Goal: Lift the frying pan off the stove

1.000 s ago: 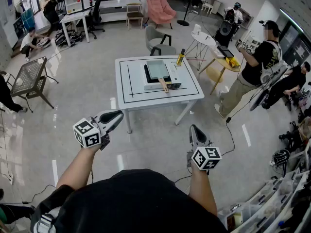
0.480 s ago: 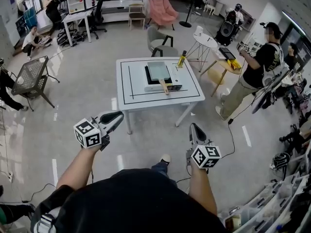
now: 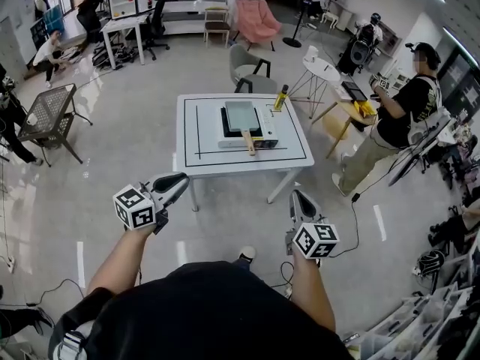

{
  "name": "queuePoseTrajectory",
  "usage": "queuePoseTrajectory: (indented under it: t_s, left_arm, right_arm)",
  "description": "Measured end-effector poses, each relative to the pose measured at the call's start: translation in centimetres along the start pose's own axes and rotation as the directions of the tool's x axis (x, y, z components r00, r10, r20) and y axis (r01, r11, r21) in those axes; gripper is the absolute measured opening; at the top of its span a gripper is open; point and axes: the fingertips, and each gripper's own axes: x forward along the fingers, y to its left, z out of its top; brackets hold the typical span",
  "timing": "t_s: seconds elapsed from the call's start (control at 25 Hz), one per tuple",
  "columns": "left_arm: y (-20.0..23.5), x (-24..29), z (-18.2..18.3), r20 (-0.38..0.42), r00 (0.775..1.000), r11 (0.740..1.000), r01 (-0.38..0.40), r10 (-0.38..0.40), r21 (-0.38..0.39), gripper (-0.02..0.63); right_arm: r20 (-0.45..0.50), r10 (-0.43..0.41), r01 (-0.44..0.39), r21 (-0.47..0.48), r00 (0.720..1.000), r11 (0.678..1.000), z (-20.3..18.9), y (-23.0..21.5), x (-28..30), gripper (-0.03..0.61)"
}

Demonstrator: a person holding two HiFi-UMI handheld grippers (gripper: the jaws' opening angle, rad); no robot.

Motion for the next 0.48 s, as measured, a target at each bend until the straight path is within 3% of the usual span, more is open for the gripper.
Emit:
queuePoseTrajectory:
  t_s: [0.48]
  left_arm:
    - [2.3, 2.9, -1.0, -0.014, 0.996, 0.995, -0.091, 0.091, -0.029, 0.049]
  right_arm:
    - [-0.038, 0.073, -0.072, 0.013, 0.997, 0.997, -0.4, -3.6, 5.2, 0.005]
